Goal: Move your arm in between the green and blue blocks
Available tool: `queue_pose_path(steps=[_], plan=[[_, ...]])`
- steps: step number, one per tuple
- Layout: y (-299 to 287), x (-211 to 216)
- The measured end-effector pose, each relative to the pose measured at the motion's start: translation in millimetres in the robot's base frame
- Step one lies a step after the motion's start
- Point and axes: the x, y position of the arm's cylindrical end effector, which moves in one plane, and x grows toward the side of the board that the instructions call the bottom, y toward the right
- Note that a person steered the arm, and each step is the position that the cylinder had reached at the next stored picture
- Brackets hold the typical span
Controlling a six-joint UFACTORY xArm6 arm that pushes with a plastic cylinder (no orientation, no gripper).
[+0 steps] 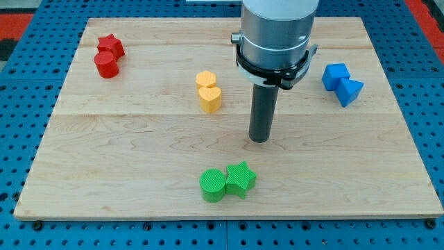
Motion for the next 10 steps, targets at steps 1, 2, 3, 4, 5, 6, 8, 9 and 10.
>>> queue_pose_path(steps=[1,2,3,4,5,6,8,9,10], plan=[[0.0,0.0],[1.7,-2.7],[1.7,-2.7],[5.5,-1.7],[5.5,-0.9],[5.5,-0.5],[1.7,-1.3],[1.7,-1.3],[1.6,-1.3]])
